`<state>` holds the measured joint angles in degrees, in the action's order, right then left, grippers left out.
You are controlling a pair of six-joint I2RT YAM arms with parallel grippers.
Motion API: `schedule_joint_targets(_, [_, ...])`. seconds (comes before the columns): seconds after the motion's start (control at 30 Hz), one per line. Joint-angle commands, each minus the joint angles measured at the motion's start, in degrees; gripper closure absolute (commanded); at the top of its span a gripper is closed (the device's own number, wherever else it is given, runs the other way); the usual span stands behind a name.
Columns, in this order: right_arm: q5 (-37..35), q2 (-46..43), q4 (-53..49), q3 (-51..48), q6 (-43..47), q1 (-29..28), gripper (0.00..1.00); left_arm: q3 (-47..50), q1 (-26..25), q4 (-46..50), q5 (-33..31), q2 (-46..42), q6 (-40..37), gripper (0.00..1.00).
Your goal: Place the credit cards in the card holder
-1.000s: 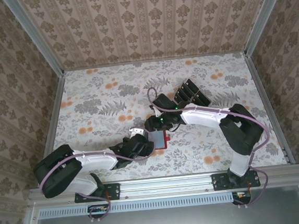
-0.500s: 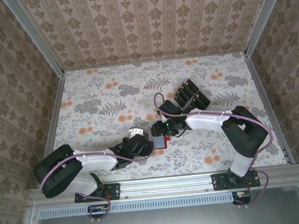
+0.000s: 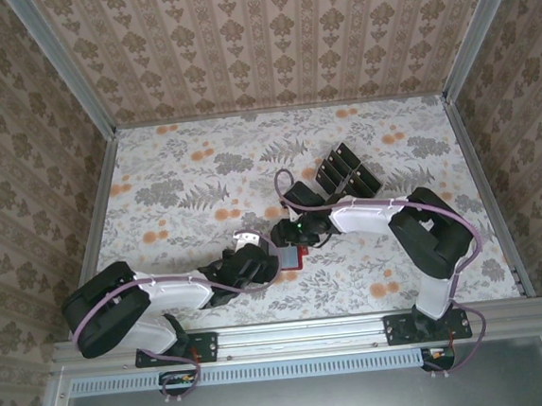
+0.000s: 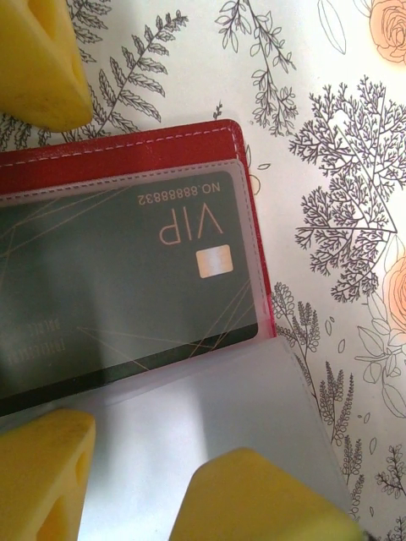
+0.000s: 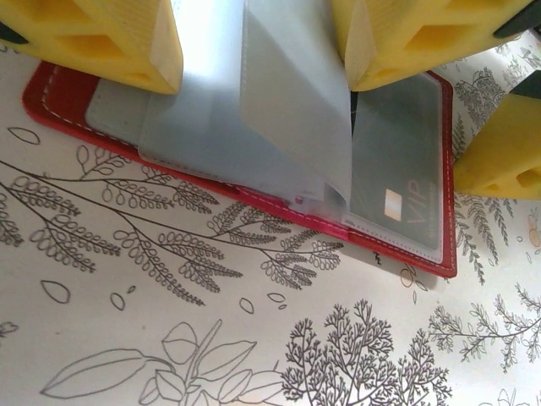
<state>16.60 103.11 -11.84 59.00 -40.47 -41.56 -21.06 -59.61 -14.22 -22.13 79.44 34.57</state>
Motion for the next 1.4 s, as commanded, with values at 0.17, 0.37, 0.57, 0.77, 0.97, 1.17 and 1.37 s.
schedule_joint_targets(0.17, [2.12, 0.69, -1.42, 3.44, 1.93, -1.02, 0.47, 1.64, 0.11, 1.56, 2.36, 1.60, 1.40, 0.05])
schedule_joint_targets(0.37, [2.12, -0.01, -2.09, 3.74, 1.88, -1.68, 0.48, 1.81, 0.11, 1.89, 2.17, 0.49, 1.21, 0.05])
schedule_joint_targets(0.57, [1.96, -1.10, -4.36, 5.24, 1.95, -3.03, 0.48, 2.79, 0.11, 7.55, -0.58, -9.05, 1.84, 0.02])
schedule_joint_targets(0.77, [1.61, -0.68, -7.84, 8.77, 2.27, -4.65, 0.47, 6.31, 0.29, 18.95, -7.06, -30.35, 5.18, 0.00])
schedule_joint_targets(0.97, [1.17, 2.28, -10.85, 13.79, 2.59, -6.31, 0.45, 9.96, 2.84, 29.43, -9.30, -50.67, 8.03, 0.00])
schedule_joint_targets(1.17, [1.40, 8.20, -13.62, 20.56, 3.09, -7.51, 0.44, 10.78, 5.93, 36.20, -8.01, -60.70, 8.84, 0.01])
schedule_joint_targets(1.37, [2.07, 14.63, -15.48, 26.22, 3.73, -7.80, 0.44, 9.96, 7.25, 36.62, -5.58, -59.68, 8.60, 0.00])
